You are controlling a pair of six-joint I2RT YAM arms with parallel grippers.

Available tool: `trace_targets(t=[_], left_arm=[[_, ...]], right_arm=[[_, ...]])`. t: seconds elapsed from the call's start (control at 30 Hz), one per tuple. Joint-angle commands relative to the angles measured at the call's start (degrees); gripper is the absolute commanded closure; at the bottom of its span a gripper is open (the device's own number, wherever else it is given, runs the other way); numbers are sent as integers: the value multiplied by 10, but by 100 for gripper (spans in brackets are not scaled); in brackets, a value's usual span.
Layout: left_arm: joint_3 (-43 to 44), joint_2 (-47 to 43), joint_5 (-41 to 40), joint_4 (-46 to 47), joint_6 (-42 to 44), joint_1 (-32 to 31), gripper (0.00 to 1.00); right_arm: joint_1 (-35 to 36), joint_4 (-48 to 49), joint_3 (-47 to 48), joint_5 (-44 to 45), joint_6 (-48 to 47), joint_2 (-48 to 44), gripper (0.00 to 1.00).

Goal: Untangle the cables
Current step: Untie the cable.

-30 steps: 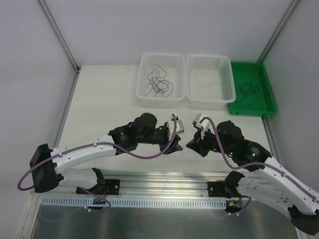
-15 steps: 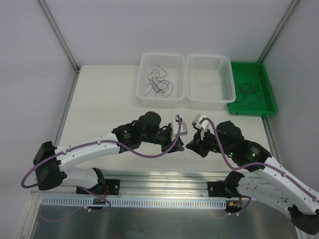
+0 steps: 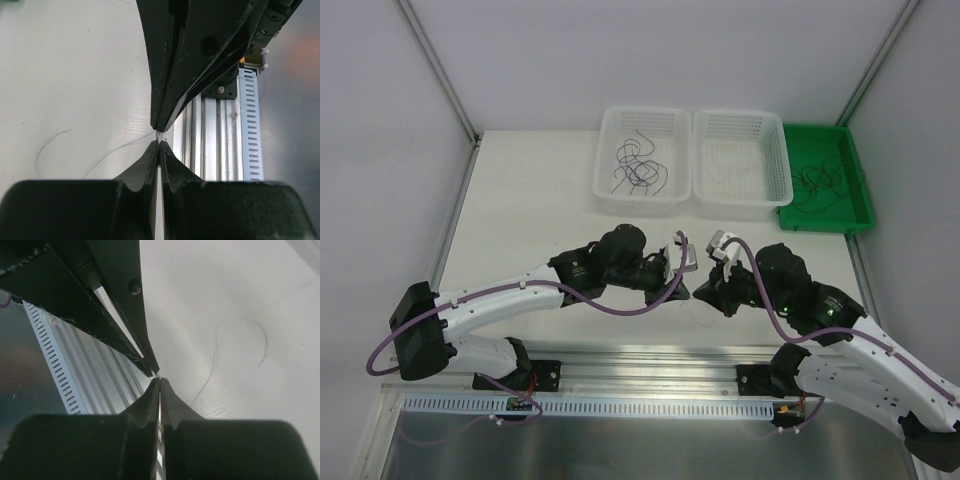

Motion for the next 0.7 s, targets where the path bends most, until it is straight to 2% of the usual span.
trace_targets(t=[0.0,0.13,0.3,0.47,0.67], left_arm=[[14,-7,4,8,2,4,100],[-2,-28,-21,8,-4,4,100],[-37,-53,-59,29,-36,4,100],[-81,-62,-39,86,-75,4,100],[-125,-26,1,198,-139,0,100]], right_arm=[[3,8,24,8,-11,-11,99],[2,12,16,57,3,-30,99],[-2,34,-1,168,44,-76,99],[-4,85,-50,236,116,-138,99],[-3,167,-114,281,219,-192,99]])
